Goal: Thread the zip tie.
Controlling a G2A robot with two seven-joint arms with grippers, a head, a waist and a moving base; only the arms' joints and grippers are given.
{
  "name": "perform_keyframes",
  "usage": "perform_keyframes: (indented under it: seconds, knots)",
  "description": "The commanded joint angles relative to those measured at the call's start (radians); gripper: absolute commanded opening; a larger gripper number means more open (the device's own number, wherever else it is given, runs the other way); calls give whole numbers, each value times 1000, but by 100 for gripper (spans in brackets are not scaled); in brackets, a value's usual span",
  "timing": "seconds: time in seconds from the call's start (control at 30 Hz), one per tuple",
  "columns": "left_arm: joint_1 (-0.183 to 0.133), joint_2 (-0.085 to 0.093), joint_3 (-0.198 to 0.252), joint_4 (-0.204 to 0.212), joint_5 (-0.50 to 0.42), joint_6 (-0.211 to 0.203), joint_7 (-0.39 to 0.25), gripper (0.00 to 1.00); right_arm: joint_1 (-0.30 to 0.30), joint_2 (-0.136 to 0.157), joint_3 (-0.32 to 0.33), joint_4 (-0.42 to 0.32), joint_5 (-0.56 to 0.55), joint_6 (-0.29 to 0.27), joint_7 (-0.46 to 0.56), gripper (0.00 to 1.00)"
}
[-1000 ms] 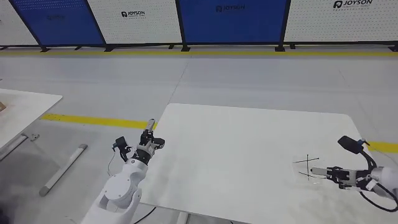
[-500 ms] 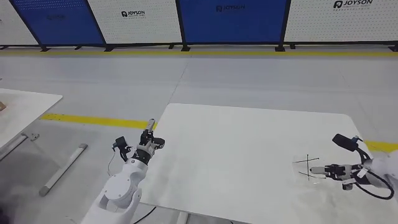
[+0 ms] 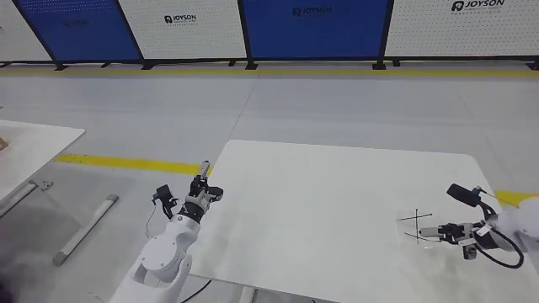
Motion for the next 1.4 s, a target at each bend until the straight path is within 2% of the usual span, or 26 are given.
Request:
perform_keyframes:
  seconds: [0.0, 0.23, 0.3, 0.43, 0.5, 0.57, 0.8, 0.87, 1.0, 1.07, 1.13, 1.17, 1.2, 1.23, 1.33, 1.37]
  knots:
    - [0, 0, 0, 0, 0, 0, 0, 100, -3, 0, 4, -2, -2, -1, 0, 100]
    - [0, 0, 0, 0, 0, 0, 0, 100, -4, 0, 4, 0, -1, 1, -8, 100]
    - [0, 0, 0, 0, 0, 0, 0, 100, -15, -1, 18, 1, 33, -2, -38, 100]
    - [0, 0, 0, 0, 0, 0, 0, 100, -32, 7, 46, -4, 47, -11, -32, 100]
    - [0, 0, 0, 0, 0, 0, 0, 100, -39, 11, 54, -9, 31, 30, -33, 100]
    - [0, 0, 0, 0, 0, 0, 0, 100, -43, 11, 52, -14, 14, 111, -31, 100]
    - [0, 0, 0, 0, 0, 0, 0, 100, -43, 11, 52, -14, 14, 111, -31, 100]
    - [0, 0, 0, 0, 0, 0, 0, 100, -50, 9, 52, -7, 21, 120, -57, 100]
    - [0, 0, 0, 0, 0, 0, 0, 100, -52, 10, 68, 3, 55, 88, -54, 100]
    - [0, 0, 0, 0, 0, 0, 0, 100, -53, 14, 79, 1, 51, 92, -46, 100]
    - [0, 0, 0, 0, 0, 0, 0, 100, -57, 16, 83, -6, 43, 101, -42, 77]
    - [0, 0, 0, 0, 0, 0, 0, 100, -57, 17, 83, -10, 38, 111, -42, 49]
    - [0, 0, 0, 0, 0, 0, 0, 100, -57, 17, 81, -14, 32, 119, -41, 46]
    - [0, 0, 0, 0, 0, 0, 0, 100, -57, 17, 80, -15, 30, 126, -41, 37]
    - [0, 0, 0, 0, 0, 0, 0, 100, -49, 15, 71, -12, 29, 137, -31, 20]
    - [0, 0, 0, 0, 0, 0, 0, 100, -43, 13, 65, -9, 25, 141, -26, 19]
